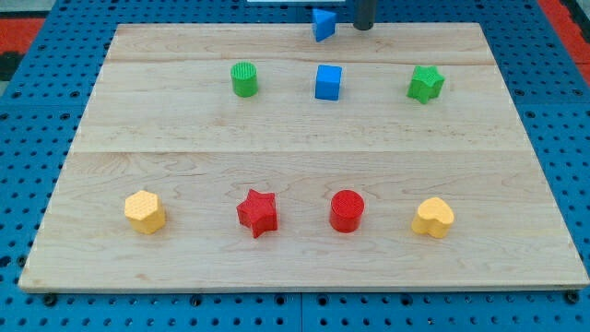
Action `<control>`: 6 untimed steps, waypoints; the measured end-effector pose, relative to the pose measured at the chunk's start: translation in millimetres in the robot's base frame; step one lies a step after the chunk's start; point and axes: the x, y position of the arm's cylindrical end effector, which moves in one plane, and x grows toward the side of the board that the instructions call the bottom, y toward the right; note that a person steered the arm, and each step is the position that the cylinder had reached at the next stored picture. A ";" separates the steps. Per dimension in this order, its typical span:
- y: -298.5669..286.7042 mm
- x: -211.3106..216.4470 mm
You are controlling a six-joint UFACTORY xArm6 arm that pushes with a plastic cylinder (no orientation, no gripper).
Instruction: Nudge the blue triangle right a bit
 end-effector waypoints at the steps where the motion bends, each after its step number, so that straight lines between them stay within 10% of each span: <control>1: -103.7 25.2; 2: -215.8 83.0; 3: -210.2 34.8; 4: -171.5 0.2; 6: 1.7 76.5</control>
